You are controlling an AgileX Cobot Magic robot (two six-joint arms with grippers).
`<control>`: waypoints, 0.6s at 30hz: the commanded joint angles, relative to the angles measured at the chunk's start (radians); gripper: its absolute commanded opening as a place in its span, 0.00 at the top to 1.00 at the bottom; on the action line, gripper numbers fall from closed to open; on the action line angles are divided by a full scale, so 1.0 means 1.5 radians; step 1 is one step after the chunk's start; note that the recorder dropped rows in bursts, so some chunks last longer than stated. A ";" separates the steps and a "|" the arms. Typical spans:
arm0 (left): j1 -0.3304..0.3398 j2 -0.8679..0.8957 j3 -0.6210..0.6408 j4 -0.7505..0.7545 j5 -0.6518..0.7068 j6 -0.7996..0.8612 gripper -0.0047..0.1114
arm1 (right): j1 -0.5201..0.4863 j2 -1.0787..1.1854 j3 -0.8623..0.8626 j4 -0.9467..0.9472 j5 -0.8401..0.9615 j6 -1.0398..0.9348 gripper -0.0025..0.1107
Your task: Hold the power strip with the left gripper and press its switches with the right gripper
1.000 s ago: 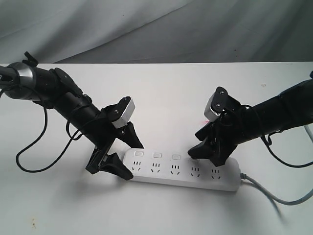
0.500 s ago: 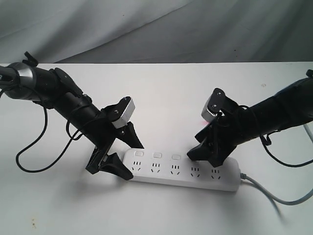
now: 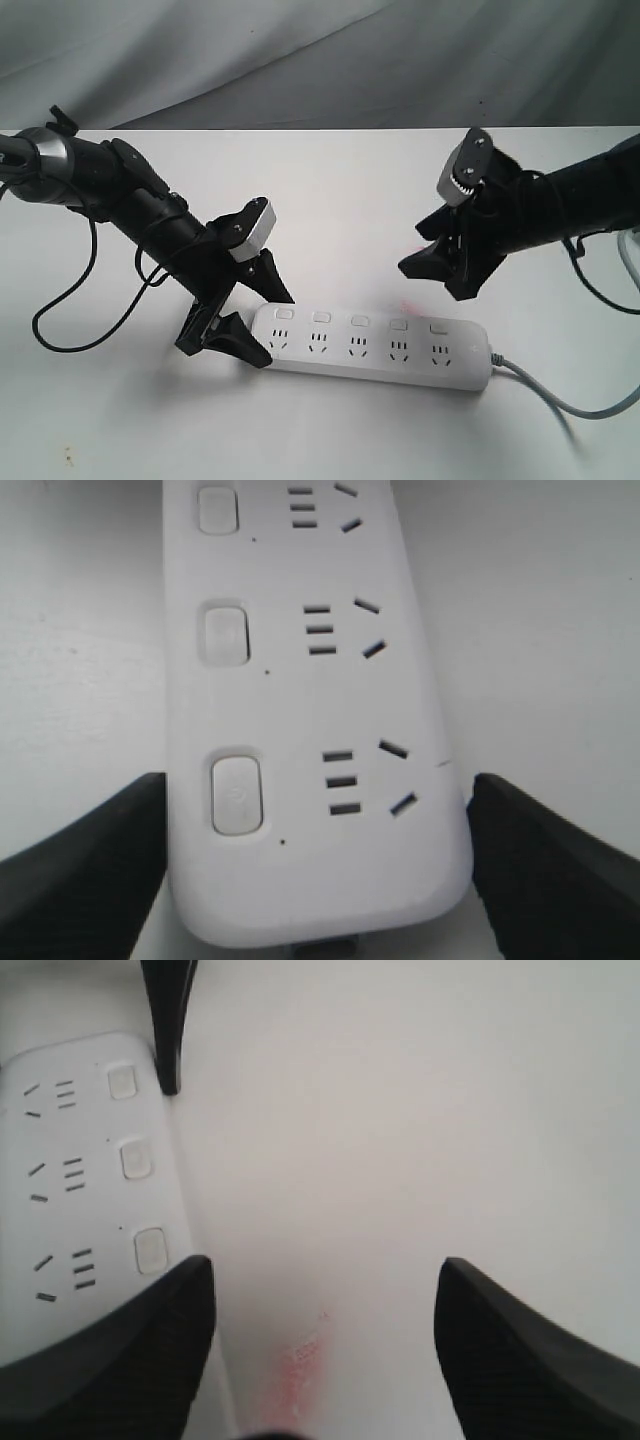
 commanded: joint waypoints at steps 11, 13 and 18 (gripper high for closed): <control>-0.005 0.000 0.003 -0.001 0.000 0.002 0.96 | -0.026 -0.017 0.054 -0.010 -0.028 -0.020 0.46; -0.005 0.000 0.003 -0.001 0.000 0.002 0.96 | -0.026 -0.017 0.054 -0.010 -0.033 -0.019 0.46; -0.005 0.000 0.003 -0.001 0.000 0.002 0.96 | -0.026 -0.014 0.064 -0.009 -0.047 -0.015 0.46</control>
